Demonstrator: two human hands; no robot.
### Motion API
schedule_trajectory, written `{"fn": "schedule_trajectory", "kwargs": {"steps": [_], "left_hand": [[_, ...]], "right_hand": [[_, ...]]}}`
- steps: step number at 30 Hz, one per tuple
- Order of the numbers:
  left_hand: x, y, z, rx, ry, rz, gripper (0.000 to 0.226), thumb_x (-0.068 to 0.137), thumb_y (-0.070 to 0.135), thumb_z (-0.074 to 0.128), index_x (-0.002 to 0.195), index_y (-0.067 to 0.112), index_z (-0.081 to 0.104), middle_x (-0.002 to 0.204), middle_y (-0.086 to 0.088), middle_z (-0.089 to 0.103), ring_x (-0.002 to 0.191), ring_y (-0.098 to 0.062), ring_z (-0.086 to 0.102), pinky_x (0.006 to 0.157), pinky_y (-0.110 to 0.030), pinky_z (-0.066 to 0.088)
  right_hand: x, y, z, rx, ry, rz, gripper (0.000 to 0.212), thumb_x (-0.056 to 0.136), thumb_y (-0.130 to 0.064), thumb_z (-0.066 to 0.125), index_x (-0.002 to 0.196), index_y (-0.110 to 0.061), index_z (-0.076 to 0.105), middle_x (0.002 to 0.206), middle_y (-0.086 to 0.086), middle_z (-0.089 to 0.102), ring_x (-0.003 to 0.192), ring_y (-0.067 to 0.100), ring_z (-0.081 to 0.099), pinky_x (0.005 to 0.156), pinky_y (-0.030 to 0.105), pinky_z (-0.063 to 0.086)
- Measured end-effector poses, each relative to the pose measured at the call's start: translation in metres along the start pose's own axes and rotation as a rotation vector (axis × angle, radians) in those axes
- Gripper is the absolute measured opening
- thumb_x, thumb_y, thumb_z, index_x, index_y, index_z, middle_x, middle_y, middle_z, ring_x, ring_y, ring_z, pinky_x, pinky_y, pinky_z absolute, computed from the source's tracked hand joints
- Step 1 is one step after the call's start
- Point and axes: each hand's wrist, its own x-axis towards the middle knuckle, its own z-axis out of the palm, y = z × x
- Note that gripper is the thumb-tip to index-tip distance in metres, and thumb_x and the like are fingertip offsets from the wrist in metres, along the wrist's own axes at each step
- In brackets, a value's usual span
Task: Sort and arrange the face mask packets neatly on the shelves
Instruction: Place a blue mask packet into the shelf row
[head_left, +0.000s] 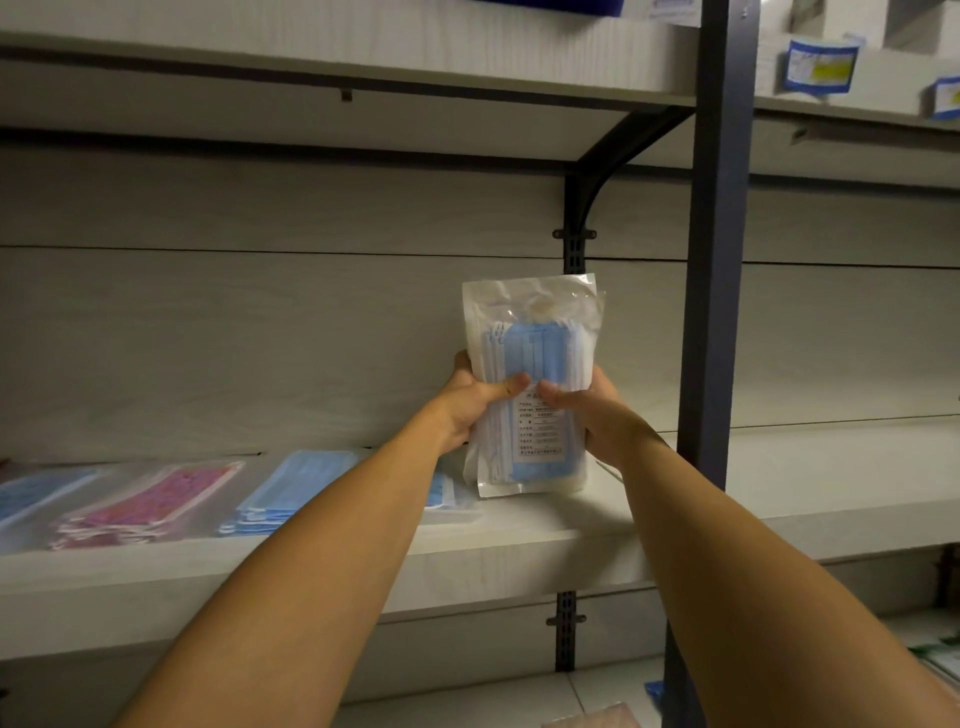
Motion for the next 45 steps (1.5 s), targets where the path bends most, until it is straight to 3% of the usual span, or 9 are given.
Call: {"fn": "schedule_trajectory", "kwargs": {"steps": [8, 14, 18, 22, 25, 29, 32, 37, 45], "left_hand": [[-0.008, -0.015, 0.001, 0.254, 0.014, -0.085, 0.077, 0.057, 0.074, 0.079, 0.115, 0.03, 0.054, 0.116, -0.005, 0.072, 0.109, -0.024, 0.068, 0.103, -0.046, 0.052], [-0.001, 0.01, 0.002, 0.32, 0.175, -0.034, 0.098, 0.054, 0.073, 0.085, 0.13, 0.021, 0.051, 0.118, -0.001, 0.068, 0.104, -0.021, 0.067, 0.096, -0.044, 0.056], [0.001, 0.034, 0.005, 0.341, 0.215, -0.128, 0.1, 0.052, 0.082, 0.078, 0.122, 0.014, 0.058, 0.109, -0.002, 0.069, 0.097, -0.022, 0.066, 0.09, -0.039, 0.055], [-0.001, 0.041, 0.012, 0.297, 0.176, -0.272, 0.083, 0.064, 0.077, 0.077, 0.114, 0.012, 0.062, 0.1, -0.006, 0.071, 0.088, -0.022, 0.069, 0.07, -0.033, 0.056], [0.001, 0.034, 0.016, 0.238, 0.143, -0.382, 0.093, 0.063, 0.085, 0.07, 0.12, 0.012, 0.064, 0.107, -0.011, 0.074, 0.094, -0.026, 0.074, 0.084, -0.041, 0.061], [0.0, 0.02, 0.021, 0.26, 0.168, -0.509, 0.066, 0.093, 0.071, 0.046, 0.106, 0.008, 0.064, 0.101, -0.011, 0.072, 0.095, -0.028, 0.07, 0.092, -0.041, 0.058], [0.005, 0.005, 0.017, 0.354, 0.159, -0.582, 0.062, 0.086, 0.066, 0.055, 0.113, 0.011, 0.064, 0.115, -0.01, 0.07, 0.102, -0.03, 0.07, 0.094, -0.043, 0.056], [-0.004, 0.011, 0.02, 0.407, 0.114, -0.627, 0.038, 0.091, 0.043, 0.057, 0.105, 0.01, 0.069, 0.112, -0.01, 0.074, 0.099, -0.03, 0.071, 0.098, -0.045, 0.056], [-0.006, 0.013, 0.016, 0.347, 0.141, -0.613, 0.043, 0.079, 0.036, 0.069, 0.113, 0.008, 0.066, 0.107, -0.016, 0.073, 0.097, -0.034, 0.072, 0.092, -0.044, 0.058]], "right_hand": [[-0.011, 0.002, 0.007, -0.029, -0.002, 0.021, 0.042, 0.079, -0.017, 0.077, 0.119, -0.018, 0.063, 0.11, 0.013, 0.074, 0.102, 0.03, 0.073, 0.081, 0.044, 0.061], [0.001, -0.019, 0.011, -0.192, 0.163, 0.093, 0.037, 0.088, -0.024, 0.075, 0.12, -0.011, 0.061, 0.098, 0.007, 0.074, 0.081, 0.019, 0.075, 0.061, 0.027, 0.06], [0.019, -0.046, 0.014, -0.368, 0.227, 0.305, 0.057, 0.08, -0.051, 0.078, 0.112, -0.007, 0.063, 0.095, 0.008, 0.077, 0.083, 0.028, 0.076, 0.083, 0.041, 0.061], [0.019, -0.076, 0.013, -0.498, 0.136, 0.55, 0.051, 0.088, -0.058, 0.067, 0.102, -0.009, 0.066, 0.086, 0.007, 0.078, 0.075, 0.024, 0.074, 0.08, 0.034, 0.057], [0.022, -0.078, 0.009, -0.535, 0.094, 0.669, 0.056, 0.089, -0.057, 0.067, 0.108, -0.005, 0.07, 0.093, 0.009, 0.078, 0.076, 0.024, 0.072, 0.091, 0.032, 0.054], [0.025, -0.065, 0.007, -0.629, 0.096, 0.767, 0.063, 0.084, -0.055, 0.074, 0.117, -0.003, 0.067, 0.096, 0.009, 0.076, 0.074, 0.024, 0.072, 0.076, 0.032, 0.053], [0.023, -0.05, 0.005, -0.721, 0.109, 0.827, 0.073, 0.08, -0.056, 0.077, 0.123, -0.001, 0.057, 0.118, 0.012, 0.065, 0.097, 0.033, 0.066, 0.083, 0.041, 0.051], [0.021, -0.03, 0.001, -0.667, 0.119, 0.836, 0.074, 0.075, -0.06, 0.077, 0.13, -0.013, 0.062, 0.114, 0.01, 0.07, 0.095, 0.026, 0.067, 0.071, 0.033, 0.05], [0.019, -0.031, -0.001, -0.629, 0.104, 0.82, 0.083, 0.072, -0.059, 0.08, 0.136, -0.012, 0.056, 0.131, 0.009, 0.061, 0.113, 0.03, 0.062, 0.102, 0.041, 0.047]]}}
